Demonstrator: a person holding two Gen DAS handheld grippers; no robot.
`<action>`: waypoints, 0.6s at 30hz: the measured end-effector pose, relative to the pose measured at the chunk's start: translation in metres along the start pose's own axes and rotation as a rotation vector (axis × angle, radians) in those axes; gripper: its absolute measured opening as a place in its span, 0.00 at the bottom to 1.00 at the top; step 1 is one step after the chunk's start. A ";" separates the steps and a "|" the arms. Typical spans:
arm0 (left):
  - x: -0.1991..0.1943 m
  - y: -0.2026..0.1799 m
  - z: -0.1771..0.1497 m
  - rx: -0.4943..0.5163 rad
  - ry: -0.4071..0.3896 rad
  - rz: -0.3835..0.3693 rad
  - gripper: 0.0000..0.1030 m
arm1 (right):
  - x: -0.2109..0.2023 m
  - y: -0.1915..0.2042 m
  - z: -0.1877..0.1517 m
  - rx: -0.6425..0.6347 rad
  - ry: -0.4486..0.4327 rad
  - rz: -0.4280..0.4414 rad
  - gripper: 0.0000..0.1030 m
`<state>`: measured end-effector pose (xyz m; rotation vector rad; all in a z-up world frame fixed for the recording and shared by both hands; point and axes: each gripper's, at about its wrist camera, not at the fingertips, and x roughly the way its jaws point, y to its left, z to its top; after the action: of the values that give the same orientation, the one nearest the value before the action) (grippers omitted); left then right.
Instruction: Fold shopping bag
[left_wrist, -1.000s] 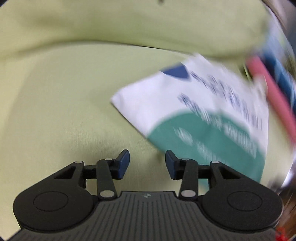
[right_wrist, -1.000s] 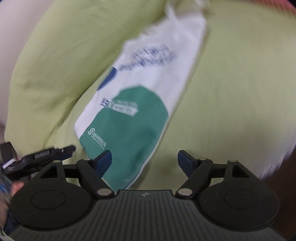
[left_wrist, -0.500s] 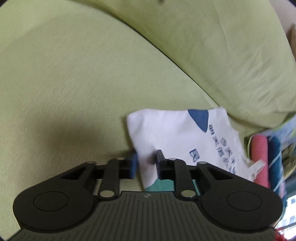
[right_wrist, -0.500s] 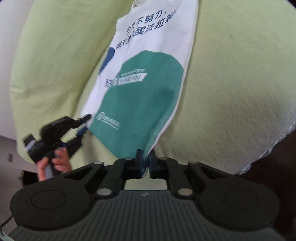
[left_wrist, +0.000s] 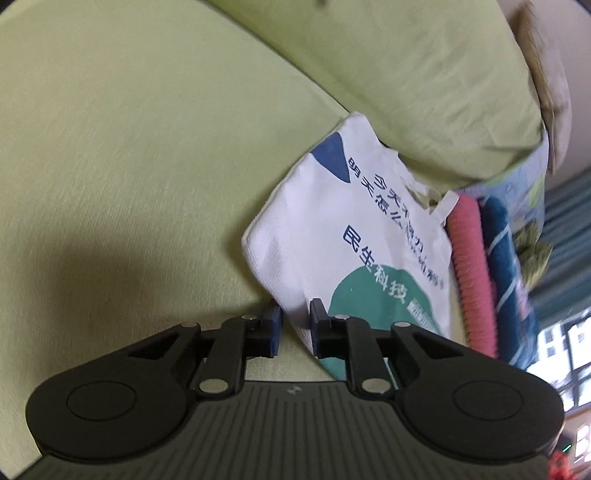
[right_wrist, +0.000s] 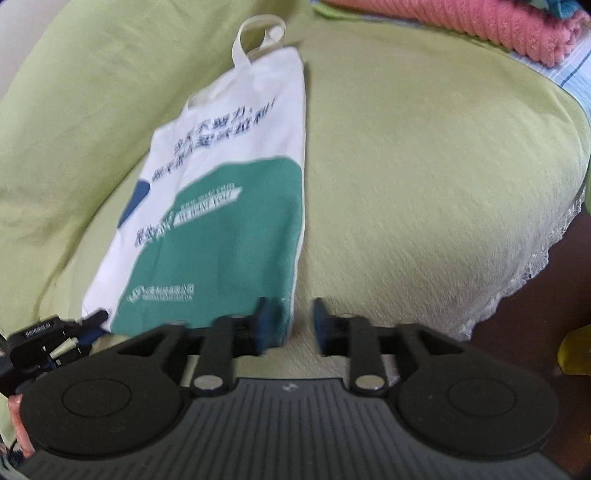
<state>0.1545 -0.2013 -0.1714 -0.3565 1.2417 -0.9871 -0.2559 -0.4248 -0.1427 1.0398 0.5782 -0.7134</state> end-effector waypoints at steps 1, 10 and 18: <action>0.000 0.004 0.004 -0.027 -0.005 -0.011 0.19 | 0.002 0.001 0.001 0.011 0.004 0.025 0.38; -0.002 -0.006 0.002 0.097 -0.033 0.046 0.01 | 0.015 0.018 -0.018 -0.040 -0.008 -0.051 0.03; -0.002 -0.040 -0.043 0.408 0.044 0.182 0.17 | 0.008 0.008 0.002 -0.161 -0.046 -0.234 0.21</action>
<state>0.0986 -0.2104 -0.1560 0.0961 1.0592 -1.0649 -0.2446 -0.4262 -0.1427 0.8125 0.7124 -0.8785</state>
